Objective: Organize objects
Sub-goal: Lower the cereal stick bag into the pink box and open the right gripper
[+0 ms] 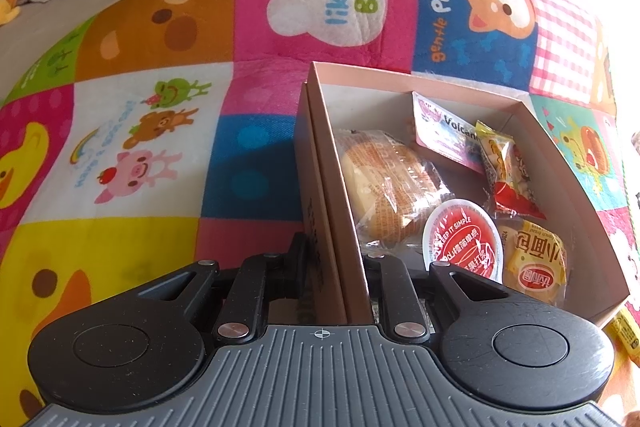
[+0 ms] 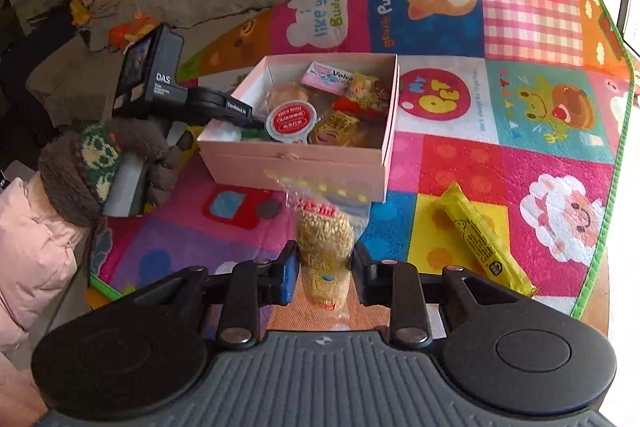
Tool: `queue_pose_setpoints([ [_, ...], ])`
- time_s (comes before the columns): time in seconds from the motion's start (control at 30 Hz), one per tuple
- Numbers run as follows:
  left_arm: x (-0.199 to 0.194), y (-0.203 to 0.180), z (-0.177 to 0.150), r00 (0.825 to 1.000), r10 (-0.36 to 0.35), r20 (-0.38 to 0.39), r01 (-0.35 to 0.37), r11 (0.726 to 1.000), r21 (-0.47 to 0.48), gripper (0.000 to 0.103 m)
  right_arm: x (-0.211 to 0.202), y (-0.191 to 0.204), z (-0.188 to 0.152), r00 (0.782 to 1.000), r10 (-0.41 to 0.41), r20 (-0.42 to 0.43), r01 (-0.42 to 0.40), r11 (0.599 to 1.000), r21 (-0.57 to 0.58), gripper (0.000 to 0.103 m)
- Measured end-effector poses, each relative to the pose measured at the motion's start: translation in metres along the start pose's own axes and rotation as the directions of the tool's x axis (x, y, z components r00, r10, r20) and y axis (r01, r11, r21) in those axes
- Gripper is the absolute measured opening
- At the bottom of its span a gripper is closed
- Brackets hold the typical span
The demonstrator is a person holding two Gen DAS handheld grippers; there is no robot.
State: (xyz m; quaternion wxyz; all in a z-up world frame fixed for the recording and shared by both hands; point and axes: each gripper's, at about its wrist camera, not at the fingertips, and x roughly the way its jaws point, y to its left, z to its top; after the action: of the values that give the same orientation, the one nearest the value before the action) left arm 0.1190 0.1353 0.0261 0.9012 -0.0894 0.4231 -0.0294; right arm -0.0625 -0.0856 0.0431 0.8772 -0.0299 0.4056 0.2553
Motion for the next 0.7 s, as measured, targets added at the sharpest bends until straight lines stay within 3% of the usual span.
queue_pose_setpoints([
  [0.2,0.000,0.005,-0.001,1.000,-0.024,0.005,0.024,1.000,-0.008,0.020,-0.020,0.012,0.057,0.990,0.040,0.136,-0.038,0.999,-0.019,0.027],
  [0.33,0.000,0.006,-0.001,0.999,-0.034,0.008,0.034,0.999,-0.015,0.020,-0.018,0.020,0.087,0.982,0.046,0.183,-0.035,0.997,-0.061,0.027],
  [0.43,0.000,0.006,-0.001,0.999,-0.033,0.008,0.033,0.999,-0.016,0.020,-0.002,0.021,0.106,0.985,0.055,0.166,-0.045,0.997,-0.063,0.027],
  [0.7,0.000,0.006,-0.001,1.000,-0.030,0.008,0.030,0.999,-0.019,0.020,0.077,0.011,0.141,0.987,0.161,0.005,-0.162,0.986,0.034,0.027],
])
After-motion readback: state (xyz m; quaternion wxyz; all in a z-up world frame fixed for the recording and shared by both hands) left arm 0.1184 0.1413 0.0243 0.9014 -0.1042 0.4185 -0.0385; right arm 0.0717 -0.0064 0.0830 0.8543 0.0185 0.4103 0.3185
